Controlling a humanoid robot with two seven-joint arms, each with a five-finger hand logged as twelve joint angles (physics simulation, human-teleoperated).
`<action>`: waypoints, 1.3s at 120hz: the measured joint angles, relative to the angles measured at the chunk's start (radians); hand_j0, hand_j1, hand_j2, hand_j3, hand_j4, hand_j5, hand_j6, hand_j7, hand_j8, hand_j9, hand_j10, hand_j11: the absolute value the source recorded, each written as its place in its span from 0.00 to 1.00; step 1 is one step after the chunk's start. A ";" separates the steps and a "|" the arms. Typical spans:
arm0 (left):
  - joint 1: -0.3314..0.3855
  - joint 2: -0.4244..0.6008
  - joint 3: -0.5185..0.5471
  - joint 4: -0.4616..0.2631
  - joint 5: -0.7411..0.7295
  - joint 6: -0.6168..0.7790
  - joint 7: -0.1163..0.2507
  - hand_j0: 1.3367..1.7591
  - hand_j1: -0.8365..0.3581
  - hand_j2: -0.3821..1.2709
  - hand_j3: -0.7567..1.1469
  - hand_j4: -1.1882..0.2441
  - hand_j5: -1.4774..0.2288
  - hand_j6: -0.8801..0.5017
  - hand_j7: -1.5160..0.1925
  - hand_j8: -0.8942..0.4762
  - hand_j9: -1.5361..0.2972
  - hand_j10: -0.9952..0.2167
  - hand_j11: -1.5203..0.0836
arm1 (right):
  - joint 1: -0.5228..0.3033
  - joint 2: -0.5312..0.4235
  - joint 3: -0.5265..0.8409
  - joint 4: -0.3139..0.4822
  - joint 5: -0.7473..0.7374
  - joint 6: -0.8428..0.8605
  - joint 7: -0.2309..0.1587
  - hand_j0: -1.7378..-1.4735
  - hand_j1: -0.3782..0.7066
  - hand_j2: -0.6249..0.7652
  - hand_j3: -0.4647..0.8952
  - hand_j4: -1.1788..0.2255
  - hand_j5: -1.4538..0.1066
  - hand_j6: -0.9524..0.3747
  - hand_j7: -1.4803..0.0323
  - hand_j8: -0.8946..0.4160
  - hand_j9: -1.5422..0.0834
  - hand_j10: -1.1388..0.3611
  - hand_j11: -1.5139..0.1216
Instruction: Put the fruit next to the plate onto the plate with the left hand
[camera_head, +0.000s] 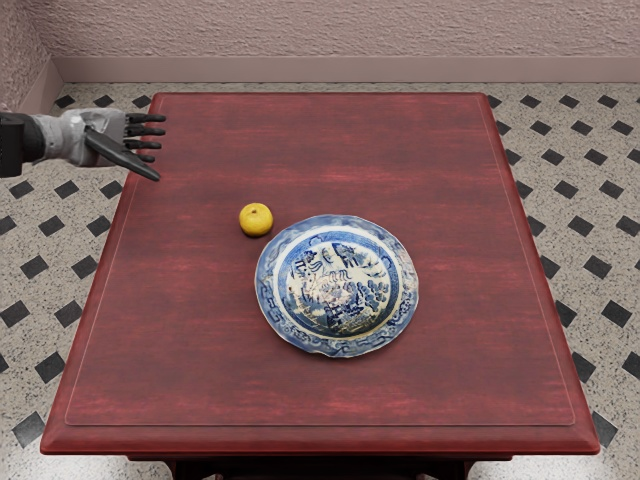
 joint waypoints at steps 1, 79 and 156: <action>-0.001 -0.001 0.000 0.000 0.000 0.000 0.000 0.76 0.99 0.23 0.40 0.83 0.87 0.64 0.89 0.65 0.84 0.82 0.95 | 0.000 0.000 0.000 0.000 0.000 0.000 0.000 0.30 0.06 0.45 0.34 0.82 0.91 0.70 0.95 0.66 0.93 0.74 0.90; -0.227 -0.082 0.008 -0.089 0.433 0.000 0.002 0.76 0.99 0.23 0.40 0.83 0.87 0.64 0.89 0.65 0.84 0.82 0.95 | -0.006 0.000 0.001 -0.002 0.000 0.000 -0.006 0.30 0.06 0.45 0.34 0.82 0.91 0.70 0.95 0.66 0.93 0.74 0.90; -0.279 -0.058 0.092 -0.621 0.916 0.000 0.007 0.76 0.99 0.23 0.40 0.83 0.87 0.64 0.89 0.65 0.84 0.82 0.95 | -0.006 0.000 0.001 -0.002 0.000 0.000 -0.007 0.30 0.06 0.45 0.34 0.82 0.91 0.70 0.95 0.66 0.93 0.74 0.90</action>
